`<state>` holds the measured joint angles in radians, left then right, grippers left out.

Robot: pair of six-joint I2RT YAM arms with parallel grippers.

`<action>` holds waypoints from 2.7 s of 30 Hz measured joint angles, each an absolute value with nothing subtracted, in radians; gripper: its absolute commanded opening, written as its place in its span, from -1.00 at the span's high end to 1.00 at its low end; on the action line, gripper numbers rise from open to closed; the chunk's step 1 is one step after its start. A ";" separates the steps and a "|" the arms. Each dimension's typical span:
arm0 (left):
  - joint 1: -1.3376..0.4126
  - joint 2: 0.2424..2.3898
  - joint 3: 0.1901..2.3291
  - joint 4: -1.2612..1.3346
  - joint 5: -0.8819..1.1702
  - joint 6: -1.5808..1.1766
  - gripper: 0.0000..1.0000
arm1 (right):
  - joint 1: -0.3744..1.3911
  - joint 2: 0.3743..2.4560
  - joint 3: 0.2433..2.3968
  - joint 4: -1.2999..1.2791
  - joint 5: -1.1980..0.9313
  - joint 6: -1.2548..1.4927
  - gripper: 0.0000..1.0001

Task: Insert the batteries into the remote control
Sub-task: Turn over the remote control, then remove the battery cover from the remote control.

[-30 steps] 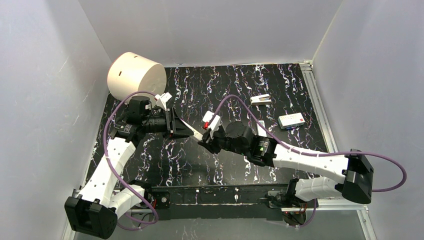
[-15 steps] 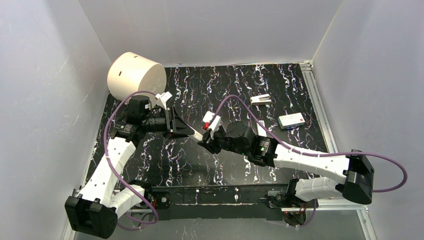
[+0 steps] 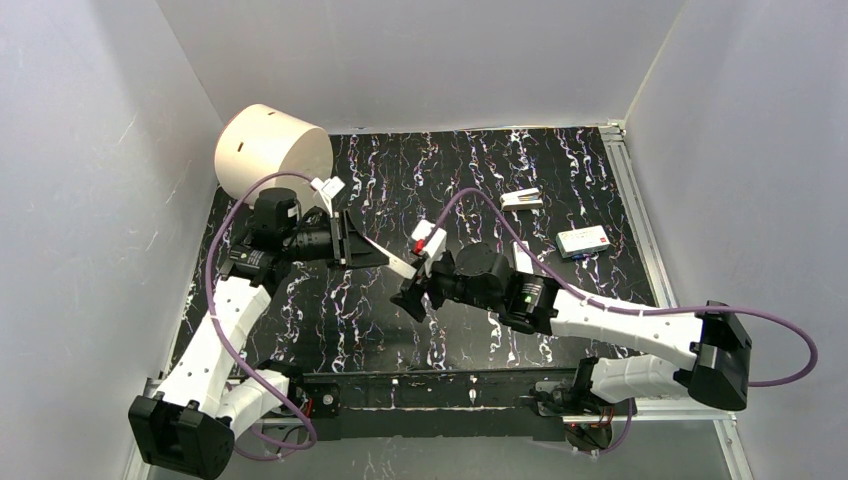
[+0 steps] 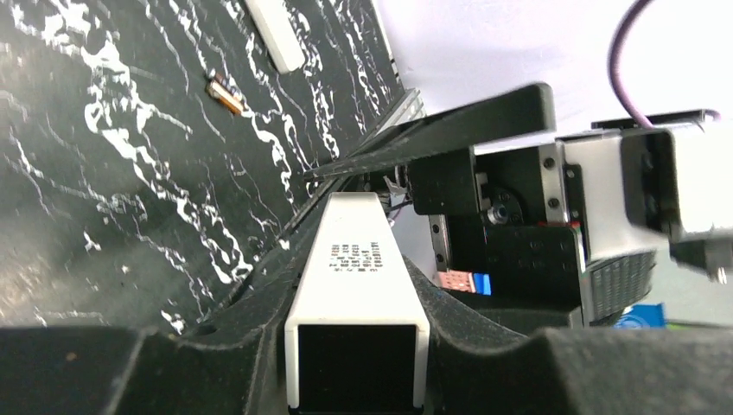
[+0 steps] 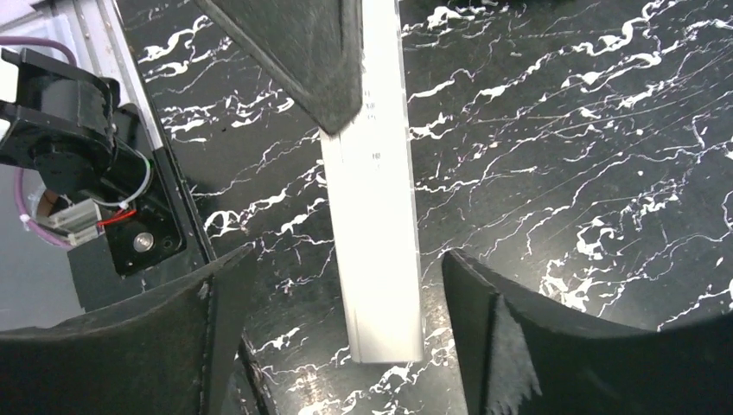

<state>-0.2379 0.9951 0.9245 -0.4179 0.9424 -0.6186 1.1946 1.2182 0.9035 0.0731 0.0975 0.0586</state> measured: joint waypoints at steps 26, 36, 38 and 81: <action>-0.231 1.067 1.149 0.024 1.274 -0.145 1.00 | 1.008 1.028 0.690 0.581 0.188 1.215 -0.86; -0.231 1.059 1.194 0.063 1.365 -0.100 1.00 | 1.001 1.121 0.698 0.826 0.017 1.335 -0.03; -0.224 1.058 1.200 0.080 1.384 -0.102 1.00 | 0.997 1.124 0.688 0.879 0.014 1.359 0.17; -0.266 1.006 1.012 0.281 1.328 -0.281 1.00 | 1.010 0.910 0.524 0.778 0.142 1.484 0.63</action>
<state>-0.2657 1.0058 1.0122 0.2813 1.3281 -0.2810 1.0103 0.9096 0.5236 0.7784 0.1417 1.4837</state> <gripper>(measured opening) 0.327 0.403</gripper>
